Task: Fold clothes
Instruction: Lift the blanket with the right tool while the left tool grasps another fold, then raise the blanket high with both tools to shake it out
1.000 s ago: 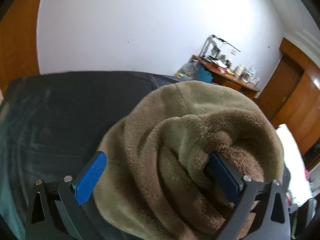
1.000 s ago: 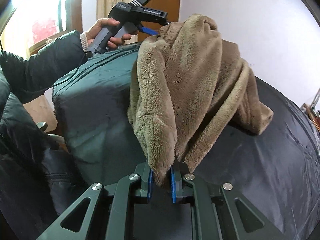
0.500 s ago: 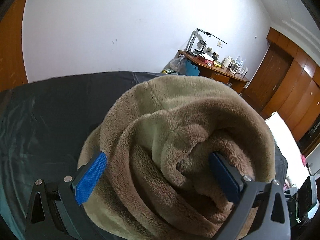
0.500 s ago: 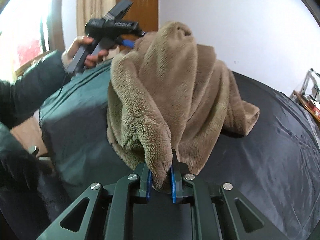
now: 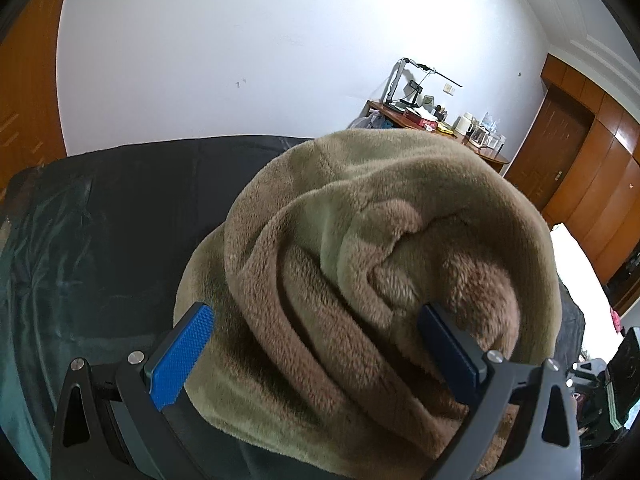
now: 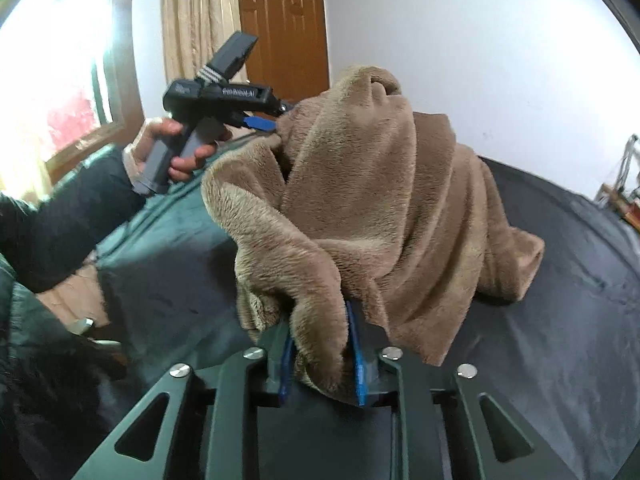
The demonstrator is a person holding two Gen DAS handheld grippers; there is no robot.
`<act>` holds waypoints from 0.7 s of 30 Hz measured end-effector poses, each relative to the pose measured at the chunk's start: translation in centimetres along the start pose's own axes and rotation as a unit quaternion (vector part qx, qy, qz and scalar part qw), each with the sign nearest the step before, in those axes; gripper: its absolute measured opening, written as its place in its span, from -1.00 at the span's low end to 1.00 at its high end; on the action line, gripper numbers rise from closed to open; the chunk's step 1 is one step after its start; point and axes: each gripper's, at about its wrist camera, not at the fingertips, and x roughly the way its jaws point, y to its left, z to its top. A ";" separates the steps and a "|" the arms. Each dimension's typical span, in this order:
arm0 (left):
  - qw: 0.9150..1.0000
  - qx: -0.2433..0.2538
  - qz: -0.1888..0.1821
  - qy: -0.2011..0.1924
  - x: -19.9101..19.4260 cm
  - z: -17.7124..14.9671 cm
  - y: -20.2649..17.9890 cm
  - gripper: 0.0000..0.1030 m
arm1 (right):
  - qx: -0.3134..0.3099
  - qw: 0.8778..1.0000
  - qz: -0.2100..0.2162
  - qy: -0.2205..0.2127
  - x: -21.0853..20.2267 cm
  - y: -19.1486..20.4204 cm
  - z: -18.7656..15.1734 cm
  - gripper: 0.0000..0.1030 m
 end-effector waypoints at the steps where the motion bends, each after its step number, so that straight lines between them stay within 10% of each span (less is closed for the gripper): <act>1: 1.000 0.000 0.001 0.000 -0.1 -0.2 0.0 0.99 | 0.001 1.000 0.001 -0.003 -0.4 -0.2 0.0 -0.18; 3: 1.000 -0.003 -0.001 -0.002 -0.1 -0.3 0.1 0.99 | 0.005 1.000 -0.004 -0.019 -1.4 -0.4 0.2 0.54; 12: 1.000 -0.015 -0.004 -0.005 -0.2 -0.7 0.2 0.99 | 0.012 1.000 -0.014 0.007 0.6 -0.4 2.1 0.53; 13: 1.000 -0.016 -0.004 -0.005 -0.3 -0.7 0.2 0.99 | 0.004 1.000 -0.016 0.017 1.3 0.0 2.1 0.49; 16: 1.000 -0.015 -0.004 -0.007 -0.6 -0.7 0.2 0.99 | -0.029 0.996 -0.066 0.053 3.3 1.2 2.3 -0.47; 21: 1.000 -0.013 -0.006 -0.012 -1.1 -0.5 0.1 1.00 | -0.016 0.979 -0.201 -0.015 0.2 -0.2 4.1 -0.75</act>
